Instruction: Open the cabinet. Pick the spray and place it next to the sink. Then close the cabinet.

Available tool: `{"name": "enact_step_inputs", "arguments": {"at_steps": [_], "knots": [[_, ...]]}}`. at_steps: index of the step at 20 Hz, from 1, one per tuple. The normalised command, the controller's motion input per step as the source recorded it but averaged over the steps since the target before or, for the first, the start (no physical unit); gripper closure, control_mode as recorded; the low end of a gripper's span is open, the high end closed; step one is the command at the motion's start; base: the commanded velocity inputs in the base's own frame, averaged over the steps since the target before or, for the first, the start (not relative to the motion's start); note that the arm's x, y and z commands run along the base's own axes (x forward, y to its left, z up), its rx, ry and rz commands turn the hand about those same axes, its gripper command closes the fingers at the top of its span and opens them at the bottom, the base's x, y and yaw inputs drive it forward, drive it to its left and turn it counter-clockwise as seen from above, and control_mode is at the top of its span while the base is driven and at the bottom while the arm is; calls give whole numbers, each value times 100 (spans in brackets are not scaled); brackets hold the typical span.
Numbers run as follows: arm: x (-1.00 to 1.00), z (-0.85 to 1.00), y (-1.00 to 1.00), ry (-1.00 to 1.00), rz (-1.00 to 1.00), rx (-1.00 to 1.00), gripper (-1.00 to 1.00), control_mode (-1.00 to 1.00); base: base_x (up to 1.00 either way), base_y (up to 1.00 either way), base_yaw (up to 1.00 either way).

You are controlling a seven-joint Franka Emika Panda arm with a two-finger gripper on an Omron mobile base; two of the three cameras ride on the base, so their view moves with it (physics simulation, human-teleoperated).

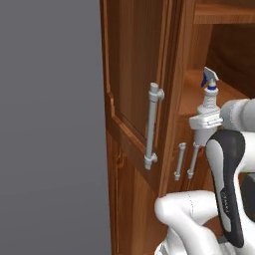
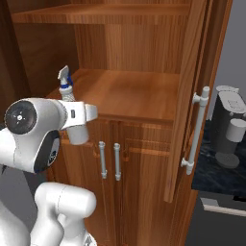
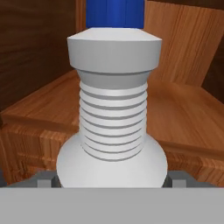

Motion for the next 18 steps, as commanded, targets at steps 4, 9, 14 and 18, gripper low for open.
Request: {"name": "enact_step_inputs", "arguments": {"at_steps": [4, 9, 14, 18], "knots": [[-100, 0, 0, -9, 0, -1, 100, -100, 0, 0, 0], [-65, -7, 0, 0, 0, -1, 100, -100, 0, 0, 0], [-17, -5, 0, 2, 0, -1, 100, 100, -51, -2, -1], [0, 0, 0, 0, 0, 0, 100, 100, -100, -5, -5]]}}
